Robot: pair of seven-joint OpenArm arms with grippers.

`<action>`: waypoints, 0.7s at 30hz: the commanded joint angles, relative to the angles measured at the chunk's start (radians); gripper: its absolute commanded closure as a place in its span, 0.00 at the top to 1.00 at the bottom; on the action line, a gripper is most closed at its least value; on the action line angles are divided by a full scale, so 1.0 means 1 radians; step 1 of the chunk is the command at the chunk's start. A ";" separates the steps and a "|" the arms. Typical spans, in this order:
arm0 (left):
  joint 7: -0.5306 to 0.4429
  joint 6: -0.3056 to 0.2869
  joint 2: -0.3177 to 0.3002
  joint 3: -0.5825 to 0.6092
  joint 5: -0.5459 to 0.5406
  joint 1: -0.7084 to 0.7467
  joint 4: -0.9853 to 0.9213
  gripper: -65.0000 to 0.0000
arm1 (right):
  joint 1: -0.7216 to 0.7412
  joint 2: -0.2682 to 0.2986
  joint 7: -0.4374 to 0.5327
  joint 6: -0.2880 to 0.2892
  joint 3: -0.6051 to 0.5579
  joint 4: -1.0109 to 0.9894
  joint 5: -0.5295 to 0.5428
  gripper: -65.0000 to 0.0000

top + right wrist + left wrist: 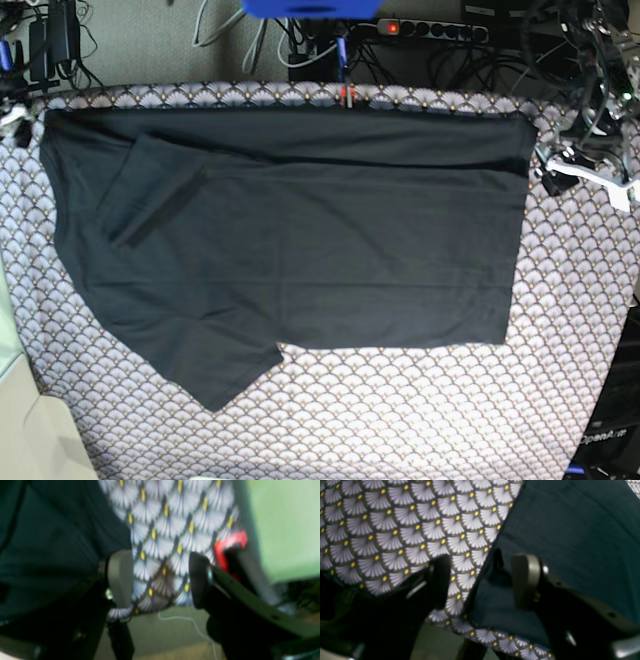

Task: Fold the T-shirt properly
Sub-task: 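Release the shirt and raise both grippers away from the fabric, then grasp the shirt's side edges with both grippers near the sleeves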

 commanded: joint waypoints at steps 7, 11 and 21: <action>-0.009 -0.001 0.022 -0.007 -0.003 -0.083 0.011 0.58 | 0.144 0.063 0.012 -0.002 -0.150 0.088 0.008 0.56; -0.007 0.001 0.042 -0.005 -0.003 -0.118 0.020 0.58 | 0.316 0.112 0.012 -0.002 -0.305 -0.032 0.007 0.56; -0.007 0.005 0.050 -0.007 -0.003 -0.109 0.065 0.58 | 0.790 0.201 0.185 -0.002 -0.640 -0.650 0.007 0.56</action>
